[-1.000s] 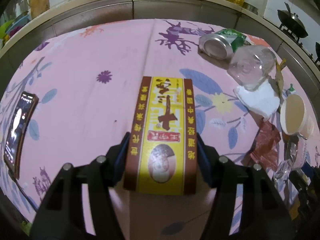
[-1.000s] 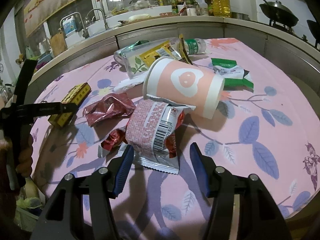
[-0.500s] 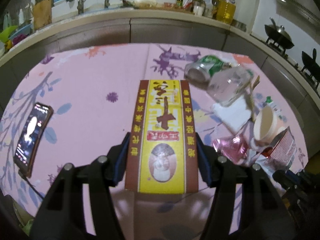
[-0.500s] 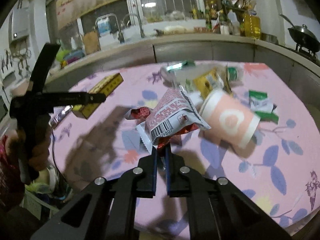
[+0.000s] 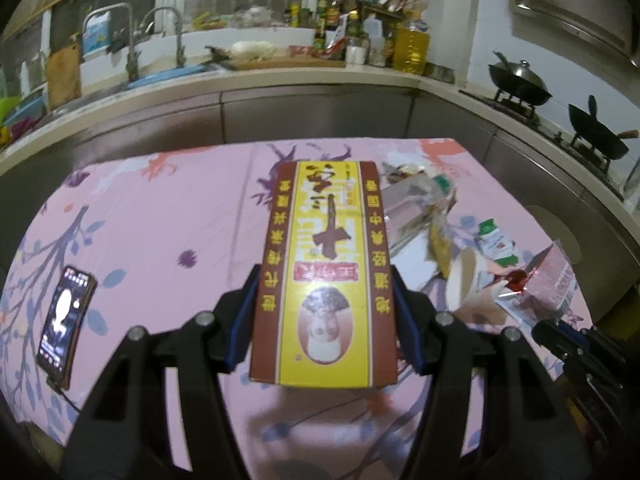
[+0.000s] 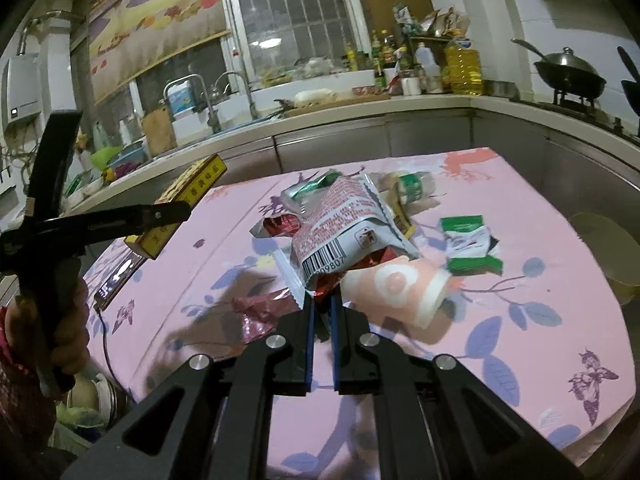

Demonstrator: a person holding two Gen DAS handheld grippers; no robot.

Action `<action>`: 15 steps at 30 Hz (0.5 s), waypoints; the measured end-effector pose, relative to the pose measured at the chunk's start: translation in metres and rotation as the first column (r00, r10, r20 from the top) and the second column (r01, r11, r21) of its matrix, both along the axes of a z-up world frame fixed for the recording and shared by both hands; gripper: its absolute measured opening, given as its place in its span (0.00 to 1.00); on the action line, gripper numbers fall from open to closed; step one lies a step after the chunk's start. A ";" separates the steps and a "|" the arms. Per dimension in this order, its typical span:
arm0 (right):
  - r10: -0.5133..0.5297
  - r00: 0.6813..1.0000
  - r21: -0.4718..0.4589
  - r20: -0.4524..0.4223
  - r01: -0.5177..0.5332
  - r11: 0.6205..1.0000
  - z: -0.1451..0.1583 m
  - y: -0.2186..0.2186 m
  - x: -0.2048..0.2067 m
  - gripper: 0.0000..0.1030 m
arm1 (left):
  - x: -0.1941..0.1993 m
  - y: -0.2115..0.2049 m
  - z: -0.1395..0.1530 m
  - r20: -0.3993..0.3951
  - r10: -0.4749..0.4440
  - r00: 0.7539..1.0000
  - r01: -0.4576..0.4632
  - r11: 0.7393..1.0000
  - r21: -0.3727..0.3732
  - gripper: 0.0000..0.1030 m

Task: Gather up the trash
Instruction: 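Carry the yellow box and snack bag to the beige bin and release both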

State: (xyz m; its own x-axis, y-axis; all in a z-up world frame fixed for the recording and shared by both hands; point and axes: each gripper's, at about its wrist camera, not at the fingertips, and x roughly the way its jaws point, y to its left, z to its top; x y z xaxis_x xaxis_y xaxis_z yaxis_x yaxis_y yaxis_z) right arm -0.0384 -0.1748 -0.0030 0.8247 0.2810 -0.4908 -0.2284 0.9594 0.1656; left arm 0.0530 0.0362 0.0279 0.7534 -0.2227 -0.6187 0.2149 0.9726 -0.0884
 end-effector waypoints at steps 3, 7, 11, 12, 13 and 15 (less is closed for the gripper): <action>-0.018 1.000 0.004 0.013 0.018 1.000 0.003 -0.009 -0.001 0.04 | 0.002 -0.013 0.008 0.018 -0.027 0.999 0.027 1.000 0.004 0.56; -0.042 0.999 0.013 0.022 0.041 0.999 0.004 -0.020 -0.001 0.04 | 0.004 -0.032 0.017 0.040 -0.062 0.997 0.061 0.998 0.015 0.56; -0.064 0.998 0.028 0.025 0.064 0.998 0.004 -0.033 0.000 0.04 | 0.005 -0.048 0.021 0.056 -0.074 0.996 0.072 0.997 0.040 0.56; -0.069 0.997 0.030 0.026 0.068 0.997 0.005 -0.034 0.000 0.04 | 0.006 -0.052 0.022 0.060 -0.077 0.995 0.074 0.996 0.045 0.56; -0.072 0.997 0.033 0.027 0.071 0.997 0.005 -0.036 0.000 0.04 | 0.006 -0.055 0.023 0.061 -0.078 0.995 0.075 0.996 0.047 0.56; -0.079 0.996 0.038 0.031 0.078 0.996 0.005 -0.041 0.000 0.04 | 0.007 -0.060 0.025 0.065 -0.078 0.995 0.074 0.996 0.054 0.56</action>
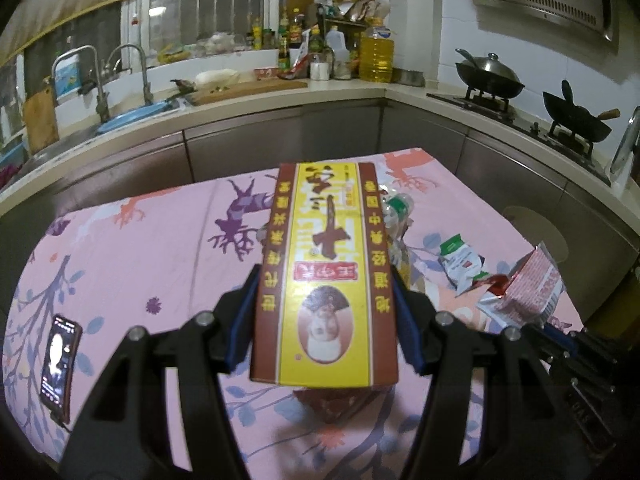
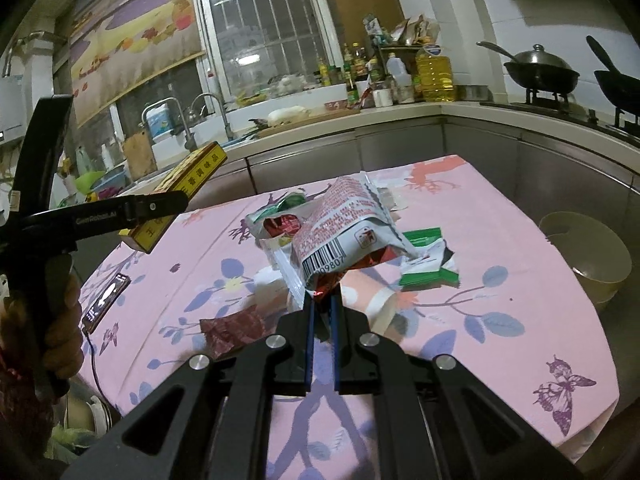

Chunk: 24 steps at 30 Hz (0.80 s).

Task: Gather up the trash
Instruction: 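Carry the yellow box and snack bag to the beige bin and release both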

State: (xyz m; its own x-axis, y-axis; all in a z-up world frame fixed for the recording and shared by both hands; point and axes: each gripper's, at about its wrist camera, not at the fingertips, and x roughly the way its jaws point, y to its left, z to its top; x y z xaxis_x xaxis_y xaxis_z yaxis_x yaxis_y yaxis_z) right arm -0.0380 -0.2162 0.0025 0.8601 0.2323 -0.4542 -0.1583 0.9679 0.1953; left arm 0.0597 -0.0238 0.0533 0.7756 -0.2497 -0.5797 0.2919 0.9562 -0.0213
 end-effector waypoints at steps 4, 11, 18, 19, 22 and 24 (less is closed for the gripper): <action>-0.012 1.000 0.009 0.007 0.012 1.000 0.001 -0.009 0.001 0.04 | 0.003 -0.010 0.002 0.001 0.001 1.000 -0.001 1.000 0.012 0.56; -0.040 0.999 0.031 0.017 0.039 0.999 0.000 -0.025 0.001 0.04 | 0.007 -0.029 0.004 0.009 -0.010 1.000 0.010 0.999 0.046 0.56; -0.071 0.997 0.055 0.025 0.069 0.996 -0.002 -0.046 0.001 0.04 | 0.014 -0.058 0.006 0.015 -0.041 0.999 0.039 0.996 0.085 0.56; -0.077 0.997 0.060 0.026 0.075 0.995 -0.003 -0.051 0.001 0.04 | 0.015 -0.063 0.006 0.014 -0.048 0.999 0.046 0.995 0.092 0.56; -0.096 0.995 0.072 0.029 0.094 0.993 -0.005 -0.063 0.002 0.04 | 0.019 -0.079 0.006 0.014 -0.066 0.998 0.064 0.992 0.109 0.56; -0.111 0.993 0.081 0.030 0.108 0.991 -0.006 -0.072 0.001 0.04 | 0.021 -0.090 0.007 0.014 -0.078 0.997 0.076 0.990 0.120 0.56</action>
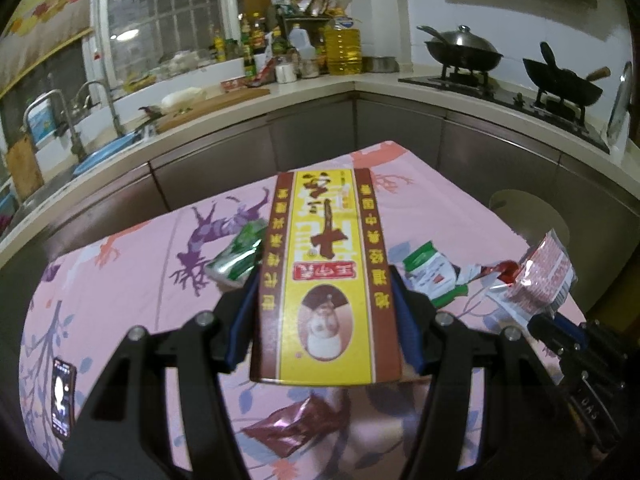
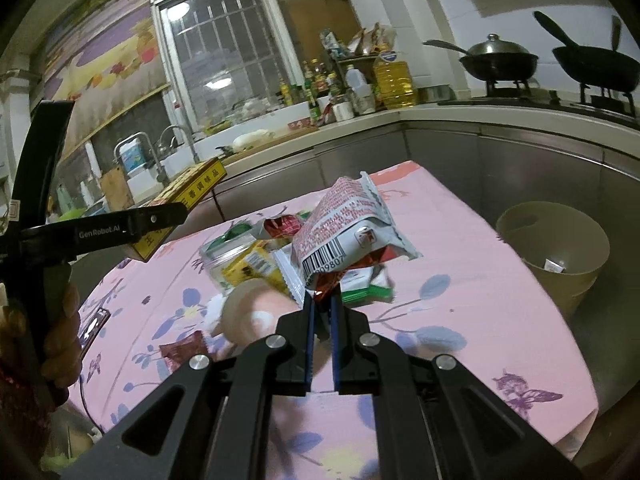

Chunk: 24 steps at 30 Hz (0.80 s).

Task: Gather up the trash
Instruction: 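Carry the yellow box and snack bag to the beige bin and release both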

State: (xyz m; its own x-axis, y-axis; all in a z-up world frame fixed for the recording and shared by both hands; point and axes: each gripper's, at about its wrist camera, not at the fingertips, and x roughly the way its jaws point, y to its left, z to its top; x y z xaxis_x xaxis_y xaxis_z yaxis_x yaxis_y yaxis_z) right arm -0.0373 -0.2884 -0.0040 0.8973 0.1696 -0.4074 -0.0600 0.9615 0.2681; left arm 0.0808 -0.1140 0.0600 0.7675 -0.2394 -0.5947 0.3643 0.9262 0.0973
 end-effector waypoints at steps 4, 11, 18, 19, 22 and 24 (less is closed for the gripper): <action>-0.039 0.999 0.016 0.005 0.039 0.999 -0.003 -0.021 -0.001 0.04 | 0.007 -0.032 0.001 -0.001 -0.040 0.999 0.040 0.999 0.020 0.56; -0.159 0.987 0.046 0.001 0.159 0.986 -0.013 -0.081 0.003 0.04 | 0.021 -0.112 0.003 -0.043 -0.178 0.983 0.179 0.984 0.025 0.56; -0.294 0.955 0.085 -0.046 0.297 0.951 -0.027 -0.161 0.018 0.04 | 0.048 -0.210 -0.006 -0.138 -0.332 0.933 0.332 0.943 -0.023 0.56; -0.310 0.949 0.086 -0.056 0.314 0.945 -0.028 -0.172 0.023 0.04 | 0.055 -0.227 -0.010 -0.166 -0.358 0.919 0.356 0.933 -0.041 0.56; -0.338 0.938 0.066 -0.082 0.344 0.937 -0.035 -0.199 0.038 0.04 | 0.072 -0.267 -0.024 -0.228 -0.408 0.884 0.404 0.912 -0.064 0.56; -0.344 0.933 0.061 -0.104 0.352 0.934 -0.040 -0.213 0.046 0.04 | 0.085 -0.294 -0.038 -0.278 -0.433 0.857 0.429 0.900 -0.080 0.56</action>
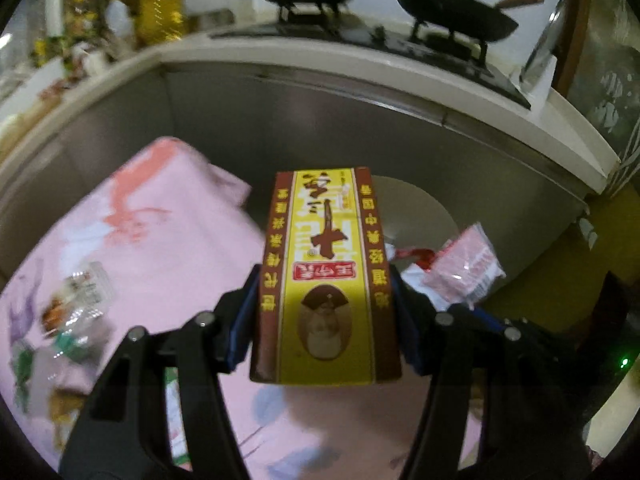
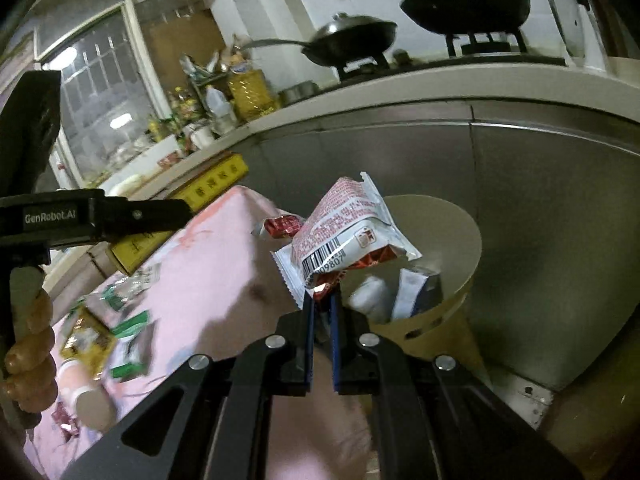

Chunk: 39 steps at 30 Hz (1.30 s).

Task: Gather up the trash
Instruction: 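Carry the yellow box and snack bag to the beige bin and release both, then return both tools to the table over the remaining trash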

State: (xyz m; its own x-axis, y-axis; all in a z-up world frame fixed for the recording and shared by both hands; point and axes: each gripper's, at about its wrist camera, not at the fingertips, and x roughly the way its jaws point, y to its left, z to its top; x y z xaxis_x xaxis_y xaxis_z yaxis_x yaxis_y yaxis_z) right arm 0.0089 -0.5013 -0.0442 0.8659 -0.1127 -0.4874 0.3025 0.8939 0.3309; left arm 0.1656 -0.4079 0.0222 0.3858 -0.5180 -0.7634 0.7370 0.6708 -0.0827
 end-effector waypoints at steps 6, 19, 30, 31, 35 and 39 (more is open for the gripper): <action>0.037 0.998 0.143 -0.049 -0.030 0.989 -0.024 -0.038 0.027 0.07 | 0.030 -0.048 -0.037 -0.125 -0.034 0.992 0.035 0.999 0.006 0.56; 0.006 1.000 0.276 -0.001 -0.005 0.961 -0.021 -0.050 0.002 0.53 | 0.032 -0.034 -0.031 -0.173 0.015 0.985 -0.025 0.998 -0.053 0.63; 0.014 0.992 0.265 0.125 -0.047 0.963 0.036 0.013 -0.030 0.53 | -0.030 0.074 0.024 0.045 0.138 0.989 -0.132 0.984 -0.119 0.63; 0.021 0.991 0.263 0.129 -0.054 0.963 0.040 0.020 -0.030 0.53 | -0.035 0.085 0.026 0.071 0.160 0.985 -0.151 0.982 -0.114 0.63; 0.066 0.988 0.252 0.143 -0.100 0.963 0.053 0.056 -0.036 0.53 | -0.050 0.142 0.036 0.156 0.274 0.949 -0.261 0.960 -0.101 0.63; 0.118 0.984 0.230 0.137 -0.148 0.962 0.063 0.096 -0.037 0.53 | -0.062 0.199 0.041 0.211 0.376 0.902 -0.362 0.927 -0.100 0.63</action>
State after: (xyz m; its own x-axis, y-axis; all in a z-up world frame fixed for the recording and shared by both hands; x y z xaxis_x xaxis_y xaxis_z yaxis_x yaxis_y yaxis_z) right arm -0.0278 -0.4058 0.0184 0.9191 0.1140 -0.3771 0.1310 0.8143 0.5654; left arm 0.1040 -0.2091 0.0628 0.7142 -0.3457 -0.6086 0.4412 0.8974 0.0080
